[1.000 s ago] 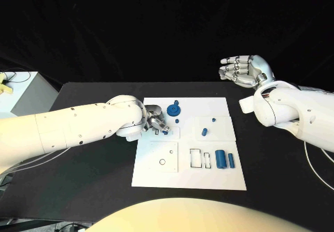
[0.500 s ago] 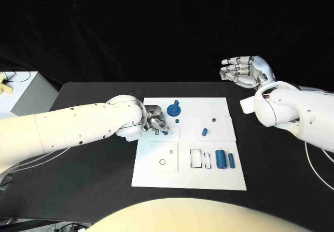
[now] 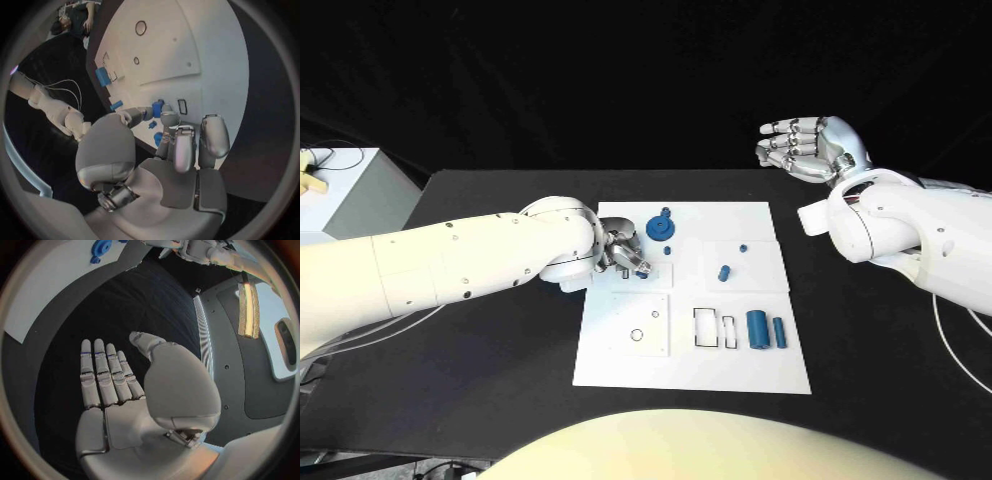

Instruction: Assemble the parts on the task board

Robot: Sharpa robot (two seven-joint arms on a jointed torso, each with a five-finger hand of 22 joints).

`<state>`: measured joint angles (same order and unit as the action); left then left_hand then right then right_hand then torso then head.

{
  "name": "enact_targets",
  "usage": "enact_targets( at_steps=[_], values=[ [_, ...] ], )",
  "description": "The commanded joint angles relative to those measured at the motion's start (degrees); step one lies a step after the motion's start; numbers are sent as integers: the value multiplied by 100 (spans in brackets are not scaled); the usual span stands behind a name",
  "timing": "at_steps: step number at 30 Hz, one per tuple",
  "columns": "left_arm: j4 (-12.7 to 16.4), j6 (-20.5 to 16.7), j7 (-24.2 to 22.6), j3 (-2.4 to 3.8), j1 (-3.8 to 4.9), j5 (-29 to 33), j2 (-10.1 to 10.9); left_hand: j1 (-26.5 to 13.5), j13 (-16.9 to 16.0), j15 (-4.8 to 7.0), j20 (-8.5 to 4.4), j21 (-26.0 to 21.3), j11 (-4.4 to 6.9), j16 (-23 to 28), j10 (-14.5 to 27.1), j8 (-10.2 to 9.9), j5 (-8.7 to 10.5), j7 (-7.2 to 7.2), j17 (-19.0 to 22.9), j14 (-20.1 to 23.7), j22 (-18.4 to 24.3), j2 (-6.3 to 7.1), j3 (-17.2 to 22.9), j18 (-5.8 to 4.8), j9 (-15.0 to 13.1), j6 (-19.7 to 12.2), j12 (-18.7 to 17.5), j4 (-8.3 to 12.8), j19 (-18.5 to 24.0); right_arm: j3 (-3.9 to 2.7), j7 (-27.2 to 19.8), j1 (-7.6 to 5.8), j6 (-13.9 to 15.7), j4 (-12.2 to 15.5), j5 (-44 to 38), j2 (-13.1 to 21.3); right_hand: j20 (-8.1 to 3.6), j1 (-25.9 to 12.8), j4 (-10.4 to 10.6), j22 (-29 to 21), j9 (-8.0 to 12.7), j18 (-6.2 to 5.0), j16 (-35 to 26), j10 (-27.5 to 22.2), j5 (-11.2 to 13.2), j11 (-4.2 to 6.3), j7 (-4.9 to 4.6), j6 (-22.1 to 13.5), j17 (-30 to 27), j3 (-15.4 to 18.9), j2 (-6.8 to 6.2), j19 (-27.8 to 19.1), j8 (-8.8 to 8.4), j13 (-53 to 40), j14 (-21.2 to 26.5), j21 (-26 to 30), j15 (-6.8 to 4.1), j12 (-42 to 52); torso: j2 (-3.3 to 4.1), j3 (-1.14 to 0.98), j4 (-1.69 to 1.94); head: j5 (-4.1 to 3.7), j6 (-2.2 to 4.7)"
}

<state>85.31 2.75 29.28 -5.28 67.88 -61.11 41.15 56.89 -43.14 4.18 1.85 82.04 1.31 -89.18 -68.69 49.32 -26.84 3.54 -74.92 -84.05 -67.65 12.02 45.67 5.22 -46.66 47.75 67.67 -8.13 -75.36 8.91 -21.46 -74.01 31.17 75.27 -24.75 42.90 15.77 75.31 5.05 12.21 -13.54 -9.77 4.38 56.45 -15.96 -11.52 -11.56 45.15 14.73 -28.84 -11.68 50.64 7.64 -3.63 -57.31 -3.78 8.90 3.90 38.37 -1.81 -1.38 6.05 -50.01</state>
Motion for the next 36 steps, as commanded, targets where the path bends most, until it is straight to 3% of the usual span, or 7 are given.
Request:
enact_targets(
  at_steps=[1, 36],
  values=[
    [6, 243, 23, -23, -31, -34, 5, 0, -6, 39, 6, 38, 17, -21, -1, 20, -23, -85, -1301, -524, -3, -56, 1204, -50, -5, 111, -17, 1177, -41, -1, -44, 3, -51, -7, -50, -1, -14, -45, 7, -5, 9, -68, -36, -35, 29, -10, -317, 4, -9, 27, 5, -38, -35, 3, 2, 25, 41, -32, 0, -1, 0, -4, 1],
    [-21, 471, 48, -22, -30, -183, 7, 3, -15, 43, 1, 40, 19, -21, -11, 22, -30, -87, -1305, -526, -7, -50, 1215, -51, -10, 118, -14, 1189, -45, 2, -47, 20, -78, -16, -50, -4, -12, -42, 0, -18, 9, -69, -39, -33, 31, -10, -318, 12, -16, 32, 6, -44, -35, 2, 3, 24, 42, -31, -2, 2, 1, 14, 1]
  ],
)
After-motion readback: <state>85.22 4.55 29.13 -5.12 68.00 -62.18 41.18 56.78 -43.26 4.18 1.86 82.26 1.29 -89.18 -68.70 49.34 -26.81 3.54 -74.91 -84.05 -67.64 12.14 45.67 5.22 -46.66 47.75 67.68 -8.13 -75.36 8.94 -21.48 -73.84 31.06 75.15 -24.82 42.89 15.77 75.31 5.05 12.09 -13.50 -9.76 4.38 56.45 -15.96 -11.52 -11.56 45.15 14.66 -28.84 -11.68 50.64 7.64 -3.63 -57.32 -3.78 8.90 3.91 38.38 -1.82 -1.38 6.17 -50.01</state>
